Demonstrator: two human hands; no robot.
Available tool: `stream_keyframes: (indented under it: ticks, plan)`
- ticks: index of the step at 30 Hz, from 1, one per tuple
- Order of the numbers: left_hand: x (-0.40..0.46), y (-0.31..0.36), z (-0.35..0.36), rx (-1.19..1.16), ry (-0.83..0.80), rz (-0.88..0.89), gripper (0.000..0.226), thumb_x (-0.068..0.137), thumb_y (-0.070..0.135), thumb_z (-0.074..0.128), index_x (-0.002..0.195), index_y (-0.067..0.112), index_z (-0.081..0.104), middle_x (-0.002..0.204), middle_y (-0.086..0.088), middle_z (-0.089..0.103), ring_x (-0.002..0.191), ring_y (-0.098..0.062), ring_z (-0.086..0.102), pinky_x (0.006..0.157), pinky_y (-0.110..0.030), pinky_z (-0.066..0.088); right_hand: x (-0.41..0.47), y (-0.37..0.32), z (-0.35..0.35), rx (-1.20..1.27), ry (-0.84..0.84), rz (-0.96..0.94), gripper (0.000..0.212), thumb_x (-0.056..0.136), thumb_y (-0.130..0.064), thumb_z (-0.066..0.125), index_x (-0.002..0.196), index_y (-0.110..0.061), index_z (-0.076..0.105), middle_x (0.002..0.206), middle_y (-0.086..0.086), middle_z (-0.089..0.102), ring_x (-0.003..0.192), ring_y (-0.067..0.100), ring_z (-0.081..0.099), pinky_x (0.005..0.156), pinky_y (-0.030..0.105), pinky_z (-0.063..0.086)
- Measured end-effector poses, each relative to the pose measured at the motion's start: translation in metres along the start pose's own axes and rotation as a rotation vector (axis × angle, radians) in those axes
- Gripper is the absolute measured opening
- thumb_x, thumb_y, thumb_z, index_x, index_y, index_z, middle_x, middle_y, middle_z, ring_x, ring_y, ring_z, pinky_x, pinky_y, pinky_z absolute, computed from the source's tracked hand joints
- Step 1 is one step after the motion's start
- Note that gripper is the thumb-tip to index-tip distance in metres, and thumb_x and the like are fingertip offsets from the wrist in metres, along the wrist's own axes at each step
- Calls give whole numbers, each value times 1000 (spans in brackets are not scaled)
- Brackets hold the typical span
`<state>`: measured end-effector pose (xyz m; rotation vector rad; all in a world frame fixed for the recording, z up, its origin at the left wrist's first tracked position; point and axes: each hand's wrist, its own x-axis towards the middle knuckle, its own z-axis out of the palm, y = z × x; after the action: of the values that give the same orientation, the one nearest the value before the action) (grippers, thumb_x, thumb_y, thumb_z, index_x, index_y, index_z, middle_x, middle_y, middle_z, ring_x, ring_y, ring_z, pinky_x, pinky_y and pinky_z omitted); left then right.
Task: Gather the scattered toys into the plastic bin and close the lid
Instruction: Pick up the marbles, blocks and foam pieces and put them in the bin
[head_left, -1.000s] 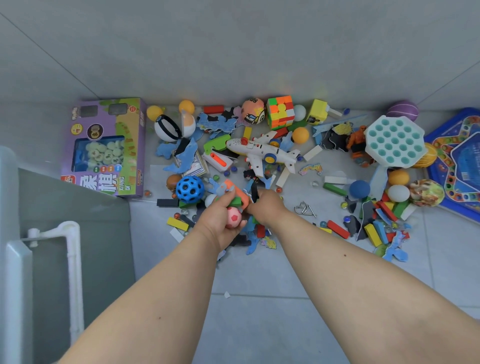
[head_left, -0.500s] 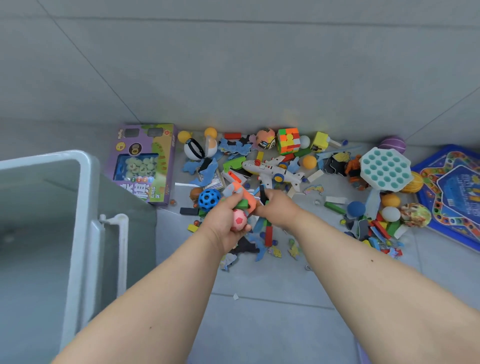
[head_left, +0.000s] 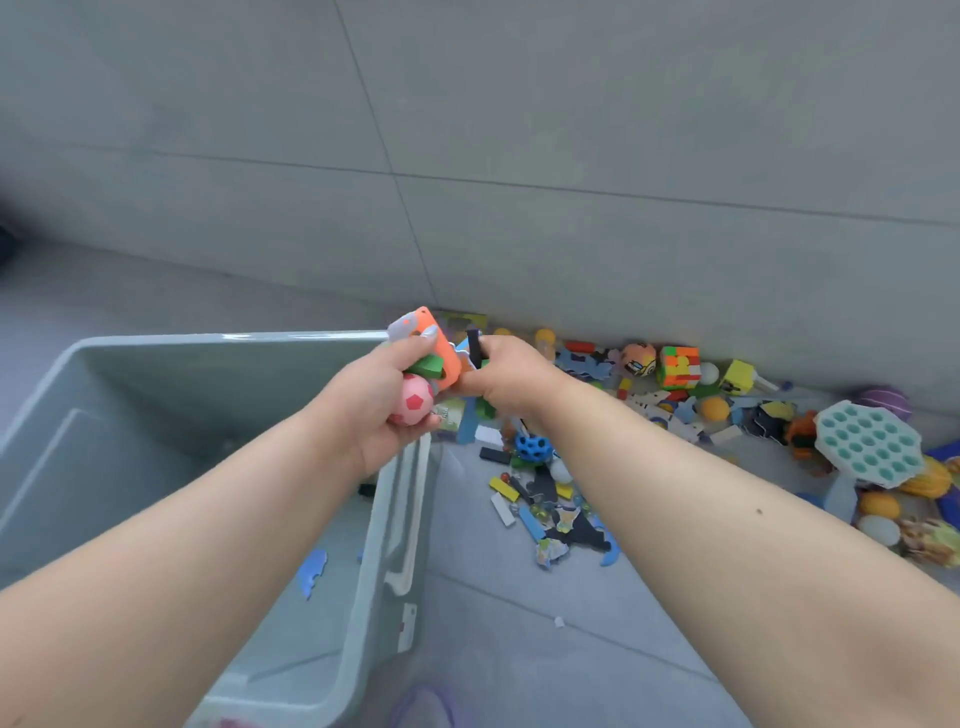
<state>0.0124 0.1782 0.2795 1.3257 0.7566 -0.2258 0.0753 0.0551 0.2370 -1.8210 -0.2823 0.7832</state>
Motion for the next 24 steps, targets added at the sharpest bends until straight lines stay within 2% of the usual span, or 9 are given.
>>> stream_keyframes:
  ticks: [4,6,9,11,15,18,20,21,24]
  plan:
    - [-13,6,-55,-84,64,-45,24,93,37,56,109,20,61,98,3,74,93,-19,71,44,-17,43,15,-28,51,6,-93,61,15,79,-13,69,87,-11,57,69,0,45,53,13,38,42,15,31]
    - [-17,6,-79,-110,62,-72,26,95,40,52,108,21,63,102,4,73,90,-18,70,46,-16,43,21,-34,75,47,-124,105,11,82,-9,63,87,-13,54,72,5,47,52,14,38,43,17,31]
    - [-14,0,-112,-202,44,-136,30,95,42,48,111,21,62,112,2,71,102,-25,68,44,-16,42,28,-37,107,125,-160,186,14,85,-8,57,75,-17,50,73,8,50,51,17,46,47,21,29]
    - [-10,-9,-130,-289,58,-182,31,95,42,50,113,19,57,107,-2,70,96,-32,69,41,-16,42,32,-35,123,158,-155,256,14,85,-10,54,73,-15,49,74,10,49,53,20,44,51,24,31]
    - [1,-25,-154,-384,102,-243,28,94,42,51,99,14,52,100,-9,70,91,-38,70,39,-16,41,35,-32,139,267,-136,367,14,89,-16,52,76,-16,57,71,6,51,49,16,44,56,23,34]
    - [10,-34,-164,-336,197,-299,32,93,36,51,114,12,52,108,-16,69,92,-37,69,39,-18,44,41,-30,148,361,-93,397,10,86,-22,56,90,-14,60,86,8,57,69,22,54,72,28,41]
    - [15,-38,-168,-297,294,-331,34,92,36,54,116,12,52,111,-17,64,88,-37,67,40,-21,48,50,-24,152,408,-28,419,31,88,-39,54,106,-13,56,110,6,59,92,27,61,90,34,46]
    - [18,-41,-169,-279,341,-342,33,92,37,56,115,13,52,111,-16,62,86,-35,66,43,-24,52,54,-22,151,417,-10,430,43,89,-47,52,117,-14,53,118,2,54,103,25,58,96,35,44]
    - [23,-46,-169,-237,396,-378,28,93,34,56,111,13,55,119,-13,57,92,-29,61,66,-43,55,55,-24,147,394,-15,481,69,89,-62,41,140,-16,39,132,6,45,115,25,47,101,35,38]
